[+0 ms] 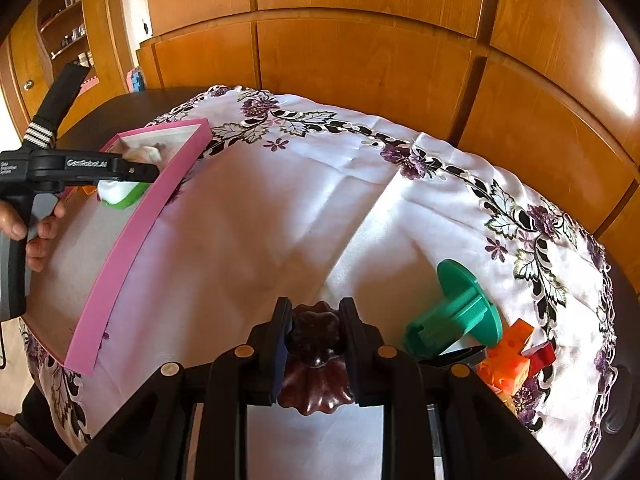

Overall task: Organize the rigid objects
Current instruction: 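Lower the plug-in device into the tray and open the left gripper, then carry the brown flower lid over the tray with the right gripper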

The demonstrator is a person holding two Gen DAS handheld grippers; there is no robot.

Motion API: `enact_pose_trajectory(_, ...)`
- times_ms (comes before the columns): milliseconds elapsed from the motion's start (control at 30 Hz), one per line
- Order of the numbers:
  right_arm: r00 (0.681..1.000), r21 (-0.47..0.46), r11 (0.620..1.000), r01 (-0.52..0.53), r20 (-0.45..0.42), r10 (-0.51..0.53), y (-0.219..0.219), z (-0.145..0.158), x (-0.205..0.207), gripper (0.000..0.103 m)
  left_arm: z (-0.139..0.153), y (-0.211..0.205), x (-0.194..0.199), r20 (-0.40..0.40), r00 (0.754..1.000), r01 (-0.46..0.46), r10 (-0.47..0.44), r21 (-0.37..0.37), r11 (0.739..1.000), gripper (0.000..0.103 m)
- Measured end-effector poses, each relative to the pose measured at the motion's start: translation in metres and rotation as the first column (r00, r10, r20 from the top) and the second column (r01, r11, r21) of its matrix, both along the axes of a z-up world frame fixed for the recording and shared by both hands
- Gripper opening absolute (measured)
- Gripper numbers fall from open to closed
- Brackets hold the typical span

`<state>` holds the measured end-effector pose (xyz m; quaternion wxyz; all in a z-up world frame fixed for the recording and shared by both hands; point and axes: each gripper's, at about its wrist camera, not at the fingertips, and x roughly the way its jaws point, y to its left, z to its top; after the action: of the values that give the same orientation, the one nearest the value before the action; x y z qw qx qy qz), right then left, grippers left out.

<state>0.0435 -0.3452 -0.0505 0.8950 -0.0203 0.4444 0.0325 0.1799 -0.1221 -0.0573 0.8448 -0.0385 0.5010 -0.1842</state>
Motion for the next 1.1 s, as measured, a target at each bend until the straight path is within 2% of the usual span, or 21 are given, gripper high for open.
enact_pose_trajectory(67, 1.000, -0.001, 1.000, 0.000, -0.001, 0.000, 0.000, 0.000, 0.000, 0.023, 0.009, 0.004, -0.009, 0.028, 1.000, -0.003, 0.003, 0.004, 1.000, 0.067)
enact_pose_trajectory(267, 1.000, -0.006, 1.000, 0.002, -0.001, -0.002, 0.000, 0.000, 0.000, 0.023, 0.035, 0.017, -0.054, 0.115, 0.993, 0.001, -0.006, 0.043, 0.999, 0.068)
enact_pose_trajectory(533, 1.000, -0.028, 1.000, -0.003, 0.007, 0.004, 0.003, 0.001, -0.001, 0.023, 0.037, 0.027, -0.126, 0.163, 0.986, 0.018, -0.036, 0.107, 0.994, 0.068)
enact_pose_trajectory(667, 1.000, -0.044, 0.999, -0.007, 0.012, 0.007, 0.005, 0.001, -0.002, 0.023, 0.038, 0.030, -0.149, 0.179, 0.983, 0.010, -0.033, 0.128, 0.992, 0.068)
enact_pose_trajectory(1100, 0.999, -0.067, 0.998, -0.014, 0.036, 0.016, 0.008, 0.000, -0.003, 0.023, 0.041, 0.045, -0.168, 0.205, 0.978, -0.060, 0.028, 0.152, 0.987, 0.068)
